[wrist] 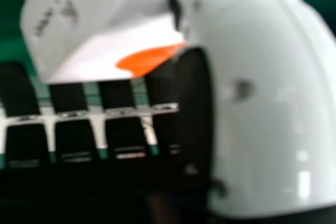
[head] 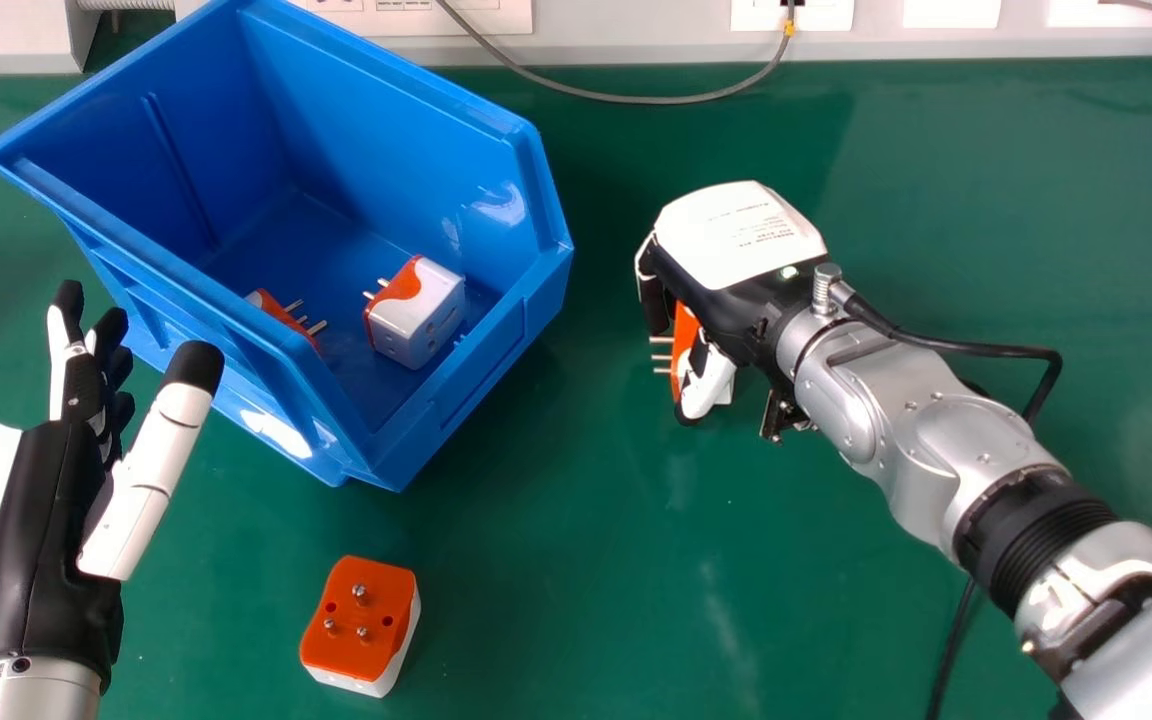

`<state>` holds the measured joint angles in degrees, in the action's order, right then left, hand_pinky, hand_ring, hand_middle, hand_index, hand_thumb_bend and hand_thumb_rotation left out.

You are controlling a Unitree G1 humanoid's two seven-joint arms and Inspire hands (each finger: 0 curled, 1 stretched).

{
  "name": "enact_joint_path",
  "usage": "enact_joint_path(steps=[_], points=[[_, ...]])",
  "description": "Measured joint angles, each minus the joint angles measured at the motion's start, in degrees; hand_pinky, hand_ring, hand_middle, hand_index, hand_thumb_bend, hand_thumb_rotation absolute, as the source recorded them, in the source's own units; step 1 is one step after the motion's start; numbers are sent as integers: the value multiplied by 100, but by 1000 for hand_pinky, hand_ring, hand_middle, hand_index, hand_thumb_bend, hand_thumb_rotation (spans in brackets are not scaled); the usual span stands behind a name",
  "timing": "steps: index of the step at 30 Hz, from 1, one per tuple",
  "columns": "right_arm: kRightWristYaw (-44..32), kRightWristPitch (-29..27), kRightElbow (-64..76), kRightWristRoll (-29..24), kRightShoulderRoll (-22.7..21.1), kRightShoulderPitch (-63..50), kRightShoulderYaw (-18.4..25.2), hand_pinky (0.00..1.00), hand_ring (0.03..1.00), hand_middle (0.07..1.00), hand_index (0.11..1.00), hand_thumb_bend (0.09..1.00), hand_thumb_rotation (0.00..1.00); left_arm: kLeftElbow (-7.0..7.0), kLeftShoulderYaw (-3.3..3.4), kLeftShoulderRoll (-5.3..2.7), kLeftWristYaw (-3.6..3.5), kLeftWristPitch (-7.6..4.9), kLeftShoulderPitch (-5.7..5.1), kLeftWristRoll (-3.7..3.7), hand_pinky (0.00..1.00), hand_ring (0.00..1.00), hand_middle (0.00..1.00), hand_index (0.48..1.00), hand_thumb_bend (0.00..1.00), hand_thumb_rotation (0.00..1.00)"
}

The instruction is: Pick all objects and put in blue box

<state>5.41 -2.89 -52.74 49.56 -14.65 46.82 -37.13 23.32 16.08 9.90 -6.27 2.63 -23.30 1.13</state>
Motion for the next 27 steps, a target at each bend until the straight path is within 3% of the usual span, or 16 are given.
enact_joint_path(steps=[9, 13, 20, 27], points=[[-157, -304, 809, -176, -195, -322, 154, 375, 458, 499, 463, 503, 0, -2, 1, -2, 2, 75, 45, 12, 1000, 1000, 1000, 1000, 772, 816], [-348, -655, 1605, -184, -542, -582, 177, 367, 456, 496, 450, 502, 0, -19, 0, -4, 3, 124, 98, 69, 1000, 1000, 1000, 1000, 782, 817], [-490, -1318, 3036, -192, -1241, -1104, 466, 364, 449, 496, 447, 502, 0, -52, 0, 9, 5, 139, 132, 64, 1000, 1000, 1000, 1000, 786, 817], [-792, -1523, 3964, -326, -1350, -1486, 787, 362, 430, 498, 467, 501, 0, -109, 2, 16, 7, 138, 174, 51, 1000, 1000, 1000, 1000, 778, 816]])
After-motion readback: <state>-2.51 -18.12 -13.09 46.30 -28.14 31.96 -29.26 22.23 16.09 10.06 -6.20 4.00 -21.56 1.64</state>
